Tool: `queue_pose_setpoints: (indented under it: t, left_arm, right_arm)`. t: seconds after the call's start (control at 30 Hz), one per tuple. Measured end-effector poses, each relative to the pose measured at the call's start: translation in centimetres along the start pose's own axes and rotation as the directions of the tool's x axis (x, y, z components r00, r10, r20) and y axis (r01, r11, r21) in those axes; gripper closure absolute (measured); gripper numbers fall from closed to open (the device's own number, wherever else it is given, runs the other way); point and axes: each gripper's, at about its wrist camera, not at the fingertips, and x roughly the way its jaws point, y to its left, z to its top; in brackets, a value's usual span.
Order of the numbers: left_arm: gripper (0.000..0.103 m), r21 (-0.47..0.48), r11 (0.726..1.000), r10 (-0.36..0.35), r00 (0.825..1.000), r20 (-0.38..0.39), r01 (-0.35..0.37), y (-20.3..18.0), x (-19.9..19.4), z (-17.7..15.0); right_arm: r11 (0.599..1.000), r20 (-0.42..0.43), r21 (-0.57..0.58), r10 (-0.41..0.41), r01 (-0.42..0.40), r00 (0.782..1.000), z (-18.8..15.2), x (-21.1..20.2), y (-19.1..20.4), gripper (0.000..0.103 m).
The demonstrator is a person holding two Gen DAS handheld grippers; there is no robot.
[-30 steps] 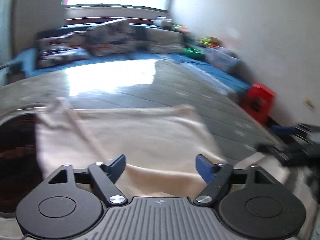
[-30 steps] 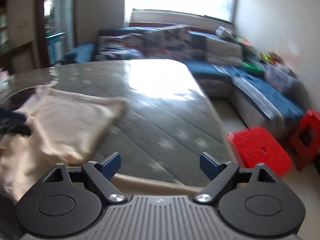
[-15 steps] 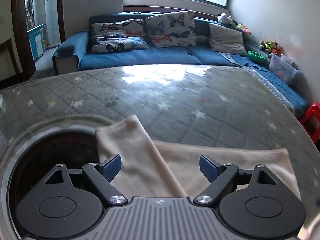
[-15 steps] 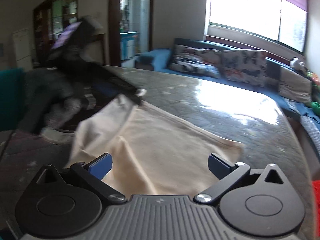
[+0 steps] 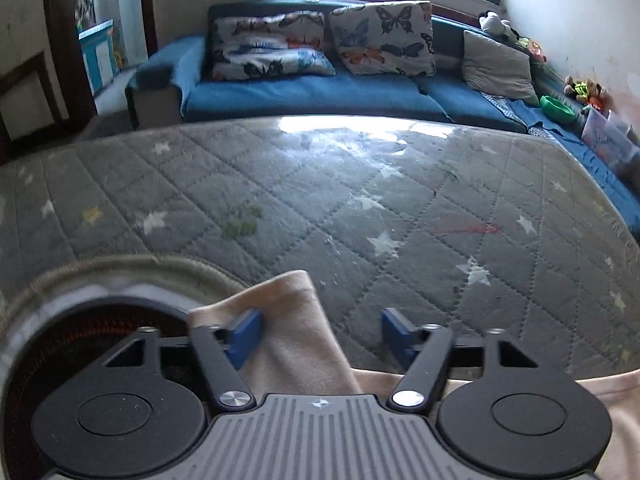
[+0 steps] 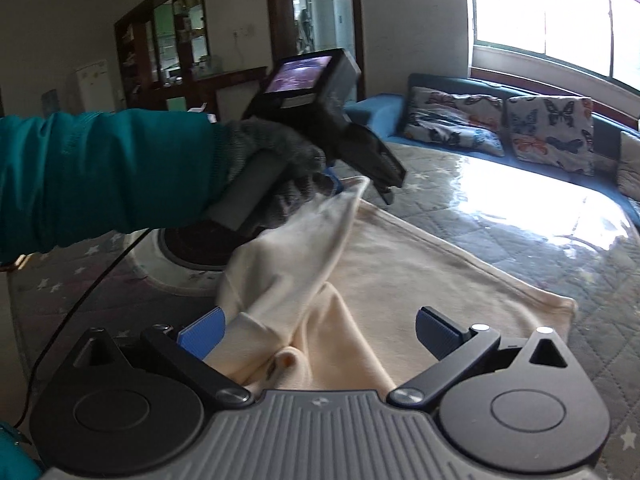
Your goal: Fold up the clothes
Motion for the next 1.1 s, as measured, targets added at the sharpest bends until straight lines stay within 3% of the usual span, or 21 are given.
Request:
queue_pose_setpoints:
  t: [0.03, 0.17, 0.27, 0.4, 0.53, 0.6, 0.8, 1.0, 1.03, 1.1]
  left_arm:
    - [0.050, 0.012, 1.000, 0.004, 1.000, 0.006, -0.004, 0.1, -0.1, 0.0]
    - [0.082, 0.023, 1.000, -0.004, 1.000, 0.017, 0.003, 1.1, -0.3, -0.1]
    - [0.093, 0.004, 1.000, -0.019, 1.000, 0.021, 0.019, 2.0, -0.5, 0.0]
    - [0.095, 0.002, 1.000, -0.028, 0.999, 0.044, 0.028, 2.5, -1.4, -0.3]
    - [0.097, -0.019, 0.999, -0.044, 0.996, 0.081, 0.046, 3.5, -3.0, -0.3]
    - [0.098, -0.032, 0.998, -0.051, 0.993, 0.102, 0.055, 4.2, -4.0, -0.2]
    - [0.099, -0.069, 0.996, -0.045, 0.985, 0.165, 0.057, 7.1, -7.2, -0.6]
    - [0.099, -0.124, 0.990, -0.034, 0.974, 0.225, 0.063, 10.3, -10.7, -1.5]
    - [0.099, -0.130, 0.990, -0.031, 0.973, 0.231, 0.063, 10.7, -11.1, -1.7]
    - [0.099, -0.139, 0.989, -0.022, 0.972, 0.236, 0.056, 11.4, -11.7, -2.0]
  right_arm:
    - [1.000, -0.001, -0.003, 0.009, -0.009, 1.000, 0.0, 0.1, 0.1, 0.006]
    - [0.999, -0.018, -0.001, 0.048, -0.048, 0.999, 0.2, 0.9, 0.5, 0.015]
    - [0.997, -0.037, 0.012, 0.083, -0.083, 0.996, 0.0, 1.4, 0.6, 0.024]
    - [0.994, -0.061, 0.038, 0.106, -0.103, 0.993, -0.2, 2.0, 0.6, 0.042]
    - [0.991, -0.079, 0.043, 0.126, -0.123, 0.989, -0.4, 2.4, 0.9, 0.051]
    - [0.992, -0.087, 0.046, 0.123, -0.120, 0.989, -0.4, 2.8, 1.1, 0.064]
    - [0.992, -0.066, 0.029, 0.121, -0.120, 0.990, 0.2, 2.5, 1.7, 0.088]
    - [0.993, -0.073, -0.032, 0.114, -0.116, 0.991, 0.9, 2.7, 3.3, 0.092]
    - [0.993, -0.078, -0.040, 0.109, -0.113, 0.991, 1.0, 2.9, 3.6, 0.091]
    - [0.995, -0.077, -0.044, 0.088, -0.091, 0.993, 1.1, 3.5, 3.8, 0.077]
